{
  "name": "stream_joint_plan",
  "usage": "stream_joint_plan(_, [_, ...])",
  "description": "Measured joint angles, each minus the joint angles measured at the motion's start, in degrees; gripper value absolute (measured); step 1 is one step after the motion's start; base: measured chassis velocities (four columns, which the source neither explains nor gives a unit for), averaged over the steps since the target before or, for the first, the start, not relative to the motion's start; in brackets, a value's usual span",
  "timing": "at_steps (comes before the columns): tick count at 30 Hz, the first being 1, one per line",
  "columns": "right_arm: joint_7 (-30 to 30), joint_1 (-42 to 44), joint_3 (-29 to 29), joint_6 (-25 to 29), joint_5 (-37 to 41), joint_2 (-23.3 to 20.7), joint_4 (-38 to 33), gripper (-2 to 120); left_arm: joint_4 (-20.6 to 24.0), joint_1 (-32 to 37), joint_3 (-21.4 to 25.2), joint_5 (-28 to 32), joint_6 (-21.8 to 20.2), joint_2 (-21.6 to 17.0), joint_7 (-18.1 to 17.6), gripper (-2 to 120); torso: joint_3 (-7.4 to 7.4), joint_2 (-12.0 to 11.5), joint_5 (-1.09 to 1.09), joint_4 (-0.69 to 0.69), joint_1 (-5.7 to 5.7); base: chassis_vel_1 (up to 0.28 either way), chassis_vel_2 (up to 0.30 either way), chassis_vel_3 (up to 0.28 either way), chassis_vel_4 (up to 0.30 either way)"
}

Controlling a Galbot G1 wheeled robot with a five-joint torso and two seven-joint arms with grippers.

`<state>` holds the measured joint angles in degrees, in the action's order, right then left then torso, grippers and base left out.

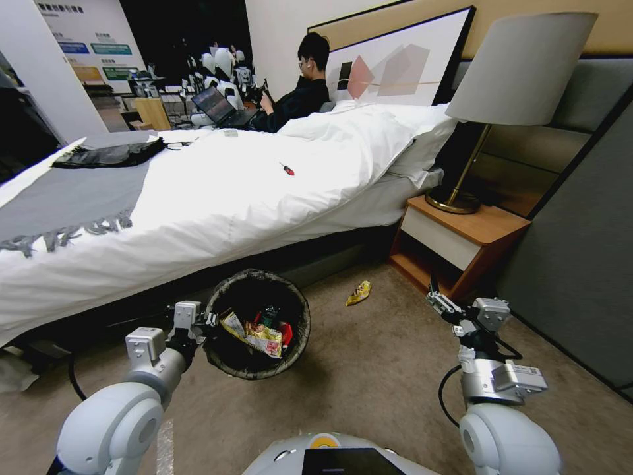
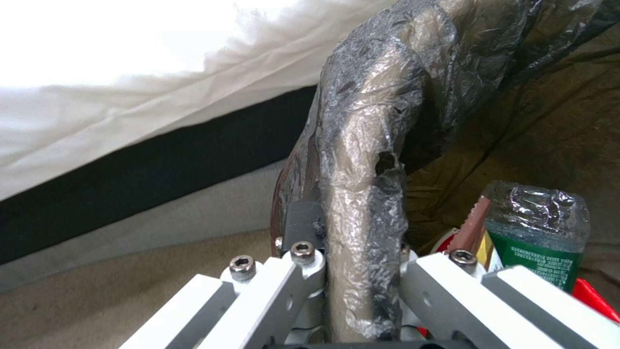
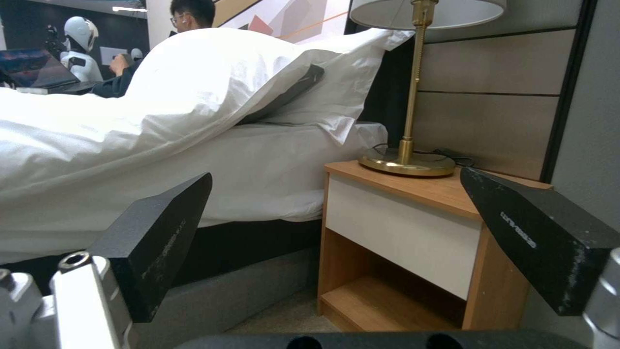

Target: Pick up the trash bin, then pick up the garbage from the floor and place it into the trash bin.

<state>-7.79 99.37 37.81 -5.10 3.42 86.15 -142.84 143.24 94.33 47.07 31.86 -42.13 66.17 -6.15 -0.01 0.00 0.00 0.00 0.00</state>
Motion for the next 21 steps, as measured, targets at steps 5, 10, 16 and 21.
stream_joint_plan(5, [-0.18,-0.03,-0.52,0.03,0.18,-0.16,0.24,100,0.0,0.09,0.01,0.0,0.0,0.02,0.0,2,0.01,0.0,0.0,0.0,0.0,-0.149,0.141,0.147,-0.133])
stream_joint_plan(10, [-0.23,-0.06,-0.73,0.06,0.24,-0.24,0.53,100,0.0,0.32,0.16,0.0,0.0,-0.08,0.0,2,0.01,-0.01,0.0,-0.02,0.01,-0.156,0.131,0.142,-0.133])
stream_joint_plan(16, [-0.24,-0.15,-1.23,0.09,0.26,-0.29,0.64,100,0.0,0.4,0.19,0.02,0.0,-0.22,0.0,2,0.01,-0.01,0.0,0.0,0.0,-0.079,0.096,0.098,-0.111])
stream_joint_plan(21, [-0.27,-0.05,-1.33,0.09,0.27,-0.42,0.64,100,0.0,0.52,0.19,0.04,0.0,-0.24,-0.02,2,0.01,0.0,0.0,0.0,0.0,-0.086,0.092,0.101,-0.091])
